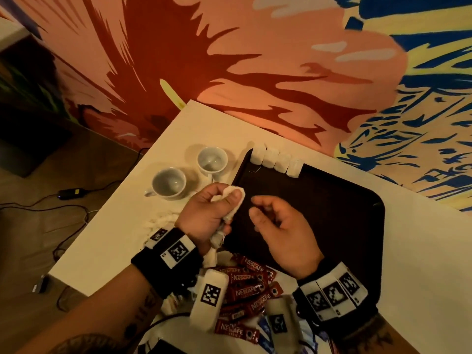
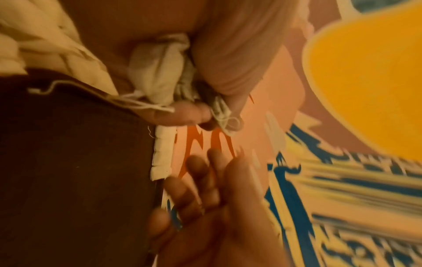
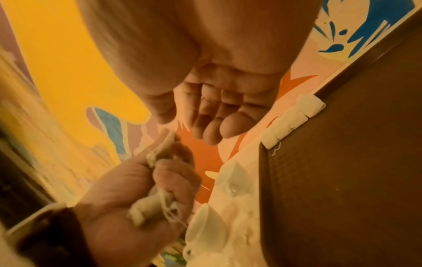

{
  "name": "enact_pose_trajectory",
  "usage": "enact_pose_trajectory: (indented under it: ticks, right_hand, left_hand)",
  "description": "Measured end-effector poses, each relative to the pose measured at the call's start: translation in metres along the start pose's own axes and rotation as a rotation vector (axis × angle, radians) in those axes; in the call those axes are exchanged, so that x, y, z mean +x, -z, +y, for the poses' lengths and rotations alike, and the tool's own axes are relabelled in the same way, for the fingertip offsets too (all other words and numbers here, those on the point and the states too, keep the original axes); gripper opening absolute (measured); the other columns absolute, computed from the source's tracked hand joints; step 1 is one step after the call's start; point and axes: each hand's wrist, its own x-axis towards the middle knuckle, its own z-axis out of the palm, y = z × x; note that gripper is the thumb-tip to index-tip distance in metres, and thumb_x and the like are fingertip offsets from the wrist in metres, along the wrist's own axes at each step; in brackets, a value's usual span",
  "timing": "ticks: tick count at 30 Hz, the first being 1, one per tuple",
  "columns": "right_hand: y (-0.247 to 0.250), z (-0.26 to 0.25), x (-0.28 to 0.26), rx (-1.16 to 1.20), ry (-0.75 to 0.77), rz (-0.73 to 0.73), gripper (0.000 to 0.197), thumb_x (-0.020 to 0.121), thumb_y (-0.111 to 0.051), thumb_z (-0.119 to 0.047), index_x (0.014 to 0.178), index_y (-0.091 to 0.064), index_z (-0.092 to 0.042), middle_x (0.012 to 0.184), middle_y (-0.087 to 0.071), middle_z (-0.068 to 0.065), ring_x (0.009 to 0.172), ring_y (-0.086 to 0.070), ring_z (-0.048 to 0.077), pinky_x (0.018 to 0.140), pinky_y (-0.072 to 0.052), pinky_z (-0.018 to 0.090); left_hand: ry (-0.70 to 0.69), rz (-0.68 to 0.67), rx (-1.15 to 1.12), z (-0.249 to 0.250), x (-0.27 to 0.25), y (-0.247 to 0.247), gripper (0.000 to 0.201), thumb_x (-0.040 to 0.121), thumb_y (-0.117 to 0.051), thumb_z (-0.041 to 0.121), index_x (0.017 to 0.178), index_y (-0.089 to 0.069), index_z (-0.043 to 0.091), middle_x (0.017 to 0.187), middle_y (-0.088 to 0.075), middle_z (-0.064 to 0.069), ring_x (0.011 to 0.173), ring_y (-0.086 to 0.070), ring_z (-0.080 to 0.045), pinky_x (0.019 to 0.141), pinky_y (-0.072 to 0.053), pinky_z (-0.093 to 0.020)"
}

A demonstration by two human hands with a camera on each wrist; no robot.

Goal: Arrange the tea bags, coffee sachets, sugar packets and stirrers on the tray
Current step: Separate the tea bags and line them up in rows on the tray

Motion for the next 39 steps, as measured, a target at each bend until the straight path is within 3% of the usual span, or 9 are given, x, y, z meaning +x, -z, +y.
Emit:
enact_pose_trajectory:
  ticks: [3, 9, 15, 17, 21, 24, 29, 34, 39]
  right_hand:
    - [0.004, -0.012, 0.014, 0.029, -0.05, 0.082, 0.028, 0.091, -0.063, -0.048, 0.113, -0.066, -0.031, 0.095, -0.073, -0.012, 0.081, -0.071, 0.005, 0.071, -0.057, 0.027]
    - [0.019, -0.016, 0.033, -0.02, -0.088, 0.162, 0.011, 0.092, -0.068, -0.034, 0.083, -0.069, -0.027, 0.074, -0.072, -0.006, 0.069, -0.069, 0.008, 0.067, -0.058, 0.035]
    - [0.03, -0.006, 0.051, -0.023, -0.047, 0.143, 0.001, 0.092, -0.07, -0.026, 0.091, -0.071, -0.026, 0.079, -0.074, -0.011, 0.065, -0.066, 0.001, 0.058, -0.048, 0.015]
    - [0.028, 0.001, 0.059, -0.07, -0.066, 0.098, 0.006, 0.092, -0.07, -0.024, 0.097, -0.071, -0.026, 0.083, -0.074, -0.008, 0.066, -0.068, 0.004, 0.059, -0.049, 0.018]
    - [0.025, 0.015, 0.094, -0.226, -0.092, 0.092, 0.005, 0.092, -0.068, -0.028, 0.089, -0.067, -0.032, 0.085, -0.073, -0.009, 0.075, -0.07, 0.008, 0.073, -0.055, 0.029]
    - [0.027, 0.02, 0.127, -0.307, -0.103, 0.109, 0.005, 0.093, -0.066, -0.028, 0.092, -0.063, -0.032, 0.086, -0.07, -0.008, 0.08, -0.067, 0.011, 0.075, -0.05, 0.025]
    - [0.027, 0.036, 0.181, -0.504, -0.194, 0.042, 0.008, 0.094, -0.064, -0.029, 0.1, -0.063, -0.023, 0.101, -0.067, -0.005, 0.097, -0.063, 0.015, 0.085, -0.048, 0.027]
    - [0.015, 0.048, 0.211, -0.58, -0.24, -0.027, 0.009, 0.093, -0.067, -0.03, 0.098, -0.062, -0.025, 0.094, -0.06, -0.009, 0.089, -0.057, 0.011, 0.078, -0.039, 0.021]
    - [0.005, 0.053, 0.23, -0.646, -0.253, -0.016, 0.009, 0.091, -0.069, -0.034, 0.093, -0.062, -0.027, 0.103, -0.066, -0.007, 0.089, -0.059, 0.012, 0.079, -0.041, 0.022]
  left_hand:
    - [-0.079, -0.036, 0.181, -0.003, 0.001, -0.02, 0.007, 0.083, -0.078, 0.027, 0.084, -0.071, 0.024, 0.058, -0.059, 0.0, 0.049, -0.047, -0.013, 0.046, -0.04, -0.024]
    - [-0.154, -0.085, 0.295, -0.004, 0.004, -0.038, 0.022, 0.078, -0.082, 0.025, 0.085, -0.062, 0.021, 0.059, -0.06, -0.002, 0.046, -0.047, -0.014, 0.046, -0.04, -0.026]
    - [-0.135, -0.087, 0.34, -0.01, 0.016, -0.032, 0.014, 0.091, -0.068, 0.029, 0.078, -0.067, 0.026, 0.051, -0.052, -0.004, 0.046, -0.047, -0.015, 0.048, -0.042, -0.027]
    - [-0.103, -0.054, 0.328, -0.012, 0.025, -0.029, 0.014, 0.09, -0.069, 0.032, 0.077, -0.068, 0.029, 0.05, -0.052, -0.004, 0.045, -0.047, -0.015, 0.047, -0.042, -0.027]
    - [-0.023, 0.032, 0.305, -0.018, 0.043, -0.017, 0.013, 0.091, -0.067, 0.036, 0.08, -0.07, 0.03, 0.056, -0.06, -0.009, 0.045, -0.047, -0.016, 0.046, -0.041, -0.026]
    - [0.043, 0.123, 0.239, -0.022, 0.054, -0.006, 0.014, 0.093, -0.065, 0.029, 0.087, -0.068, 0.017, 0.074, -0.068, -0.014, 0.045, -0.047, -0.016, 0.044, -0.039, -0.025]
    - [0.13, 0.11, 0.13, -0.025, 0.057, 0.012, 0.009, 0.091, -0.068, 0.017, 0.087, -0.064, 0.011, 0.074, -0.066, -0.006, 0.046, -0.045, -0.017, 0.044, -0.036, -0.025]
    - [0.193, 0.078, 0.069, -0.025, 0.057, 0.022, 0.003, 0.091, -0.064, 0.007, 0.092, -0.063, 0.008, 0.073, -0.063, -0.011, 0.045, -0.043, -0.016, 0.043, -0.034, -0.024]
    - [0.239, 0.086, -0.03, -0.024, 0.061, 0.027, 0.018, 0.093, -0.049, -0.002, 0.105, -0.06, 0.006, 0.078, -0.063, -0.015, 0.049, -0.046, -0.021, 0.047, -0.036, -0.028]
